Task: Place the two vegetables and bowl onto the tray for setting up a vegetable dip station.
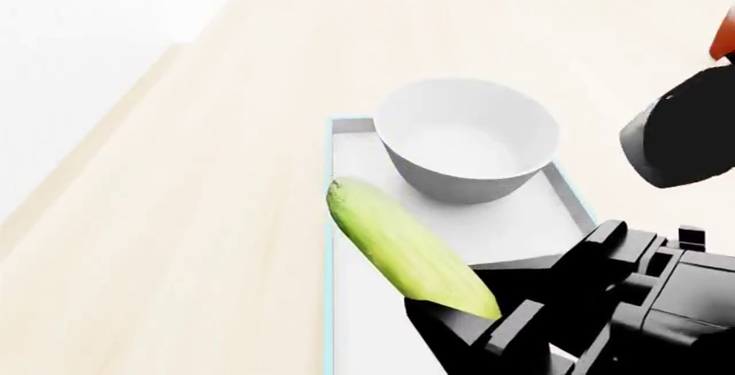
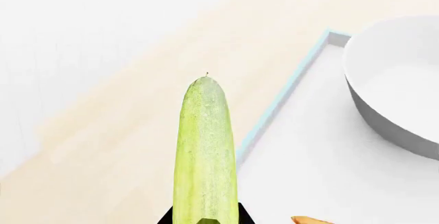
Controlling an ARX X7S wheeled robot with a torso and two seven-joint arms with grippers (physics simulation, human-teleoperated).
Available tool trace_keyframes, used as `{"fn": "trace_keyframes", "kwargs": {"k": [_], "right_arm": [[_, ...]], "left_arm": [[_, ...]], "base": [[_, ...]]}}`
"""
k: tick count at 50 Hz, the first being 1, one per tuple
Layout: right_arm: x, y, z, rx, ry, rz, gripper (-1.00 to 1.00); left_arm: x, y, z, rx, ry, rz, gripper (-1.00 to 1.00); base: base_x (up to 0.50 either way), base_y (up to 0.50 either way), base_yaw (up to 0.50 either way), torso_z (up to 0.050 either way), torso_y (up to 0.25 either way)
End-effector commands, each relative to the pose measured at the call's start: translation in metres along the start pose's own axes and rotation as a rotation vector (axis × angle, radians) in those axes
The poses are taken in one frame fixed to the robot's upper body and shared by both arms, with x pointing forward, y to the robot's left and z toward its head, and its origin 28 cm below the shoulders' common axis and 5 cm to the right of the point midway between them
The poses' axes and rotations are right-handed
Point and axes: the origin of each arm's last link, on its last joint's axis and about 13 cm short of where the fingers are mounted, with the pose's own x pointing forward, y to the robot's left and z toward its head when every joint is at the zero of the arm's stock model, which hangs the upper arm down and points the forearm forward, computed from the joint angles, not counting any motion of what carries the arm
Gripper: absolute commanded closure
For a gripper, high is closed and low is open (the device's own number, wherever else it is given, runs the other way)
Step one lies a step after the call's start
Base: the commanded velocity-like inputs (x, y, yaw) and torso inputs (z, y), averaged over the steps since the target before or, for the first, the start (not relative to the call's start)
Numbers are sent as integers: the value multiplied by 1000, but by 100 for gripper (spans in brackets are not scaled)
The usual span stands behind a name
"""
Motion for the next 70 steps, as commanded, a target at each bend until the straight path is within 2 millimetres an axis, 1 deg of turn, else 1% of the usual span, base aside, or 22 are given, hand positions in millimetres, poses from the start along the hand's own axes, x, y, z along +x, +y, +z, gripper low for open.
{"fn": "trace_keyframes", "kwargs": {"k": [1,11,17,35,45,49,64,68,70], "right_arm": [[4,-8,-16,47,19,-18,100],[6,-13,-21,82,9,-43,100],[13,-18,-21,93,10,-58,100],[32,-24,-8,120,-24,-102,100],[40,-21,-2,121,-26,-117,100],[45,-23,-3,135,-22,-120,100],[53,-27,-7,166,-5,-140,100],[55,-25,-6,180,-12,-119,100],[57,-20,-2,203,-30,-81,100]], "left_arm": [[0,-1,1,1,0,-2,-100],[0,-1,1,2,-1,-4,-100],[-1,-1,1,1,-2,-5,-100],[-1,-1,0,1,-1,-5,-100],[-1,-1,1,0,-1,-5,-100],[-1,-2,1,1,-1,-7,-100],[-1,-2,0,3,-1,-8,-100],[-1,-2,0,3,0,-8,-100],[-1,-2,0,3,0,-8,-100]], "base": [[0,0,0,0,0],[0,0,0,2,0],[0,0,0,0,0],[0,0,0,0,0],[0,0,0,0,0],[0,0,0,0,0],[0,0,0,0,1],[0,0,0,0,0],[0,0,0,0,0]]}}
